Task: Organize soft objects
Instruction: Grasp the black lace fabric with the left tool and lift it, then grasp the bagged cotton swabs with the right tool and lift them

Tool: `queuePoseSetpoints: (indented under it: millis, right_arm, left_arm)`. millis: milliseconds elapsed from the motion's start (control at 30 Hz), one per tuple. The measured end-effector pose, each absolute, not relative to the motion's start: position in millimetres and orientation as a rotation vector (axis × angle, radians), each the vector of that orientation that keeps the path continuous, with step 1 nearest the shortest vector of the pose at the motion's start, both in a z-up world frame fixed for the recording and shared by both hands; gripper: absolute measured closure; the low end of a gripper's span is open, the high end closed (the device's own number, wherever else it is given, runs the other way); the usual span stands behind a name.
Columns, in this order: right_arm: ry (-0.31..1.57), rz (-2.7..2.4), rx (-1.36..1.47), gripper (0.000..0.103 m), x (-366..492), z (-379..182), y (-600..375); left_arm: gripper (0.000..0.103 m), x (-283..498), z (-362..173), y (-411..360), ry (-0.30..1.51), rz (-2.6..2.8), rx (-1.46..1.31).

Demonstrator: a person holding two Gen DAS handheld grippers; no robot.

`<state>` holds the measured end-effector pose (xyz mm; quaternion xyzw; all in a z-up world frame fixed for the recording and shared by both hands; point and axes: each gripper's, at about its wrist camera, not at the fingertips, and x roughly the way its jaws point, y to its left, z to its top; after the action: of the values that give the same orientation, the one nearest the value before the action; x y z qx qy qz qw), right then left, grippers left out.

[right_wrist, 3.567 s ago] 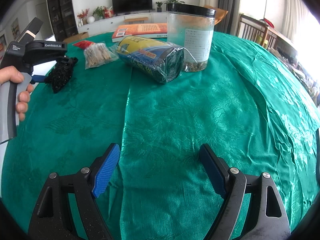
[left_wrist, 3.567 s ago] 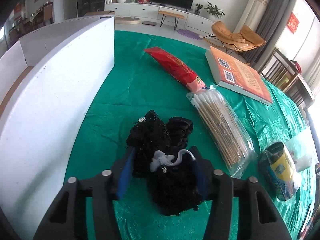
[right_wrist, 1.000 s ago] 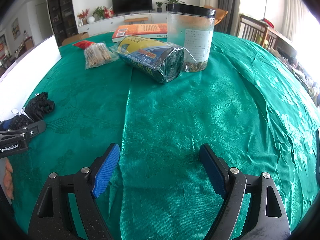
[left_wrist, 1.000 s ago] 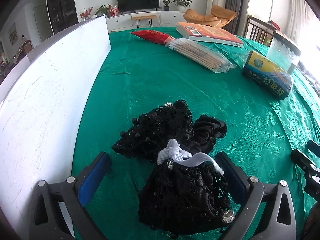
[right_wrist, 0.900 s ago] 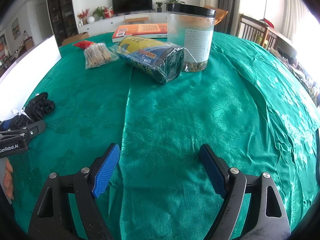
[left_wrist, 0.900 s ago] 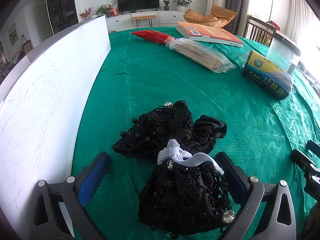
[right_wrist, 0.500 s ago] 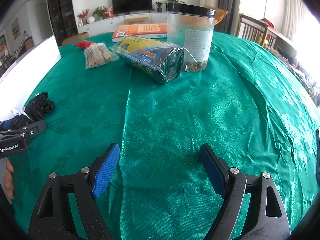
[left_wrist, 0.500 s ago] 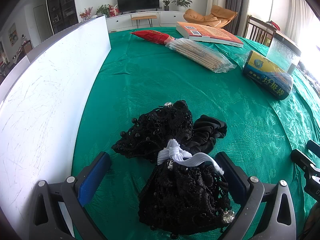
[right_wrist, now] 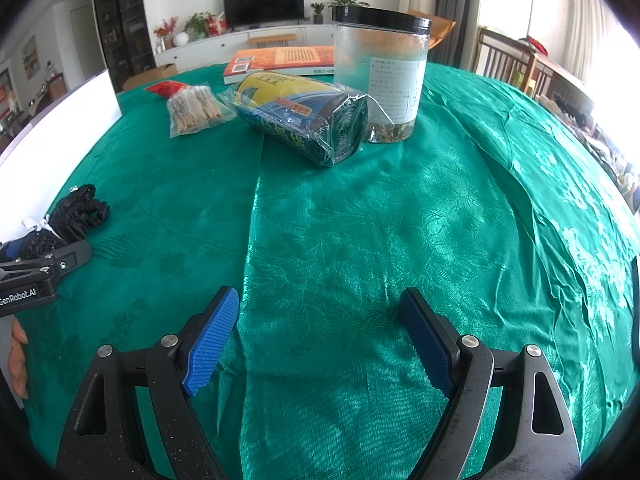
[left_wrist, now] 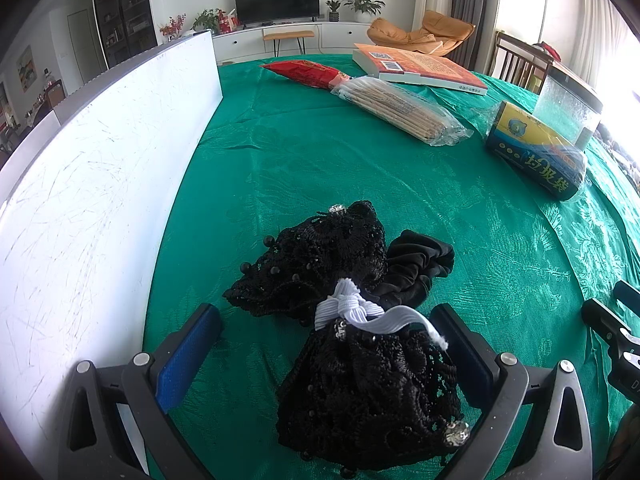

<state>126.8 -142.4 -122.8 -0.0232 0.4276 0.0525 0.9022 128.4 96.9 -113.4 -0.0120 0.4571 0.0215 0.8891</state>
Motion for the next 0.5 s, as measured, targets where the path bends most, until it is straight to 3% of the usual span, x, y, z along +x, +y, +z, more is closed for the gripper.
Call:
queuePoseSetpoints:
  millis: [500]
  right_arm:
    - [0.879,0.167,-0.046,0.016,125.2,-120.5,-140.9]
  left_arm:
    - [0.000,128.5,-113.6,96.9,0.949,0.045,-0.026]
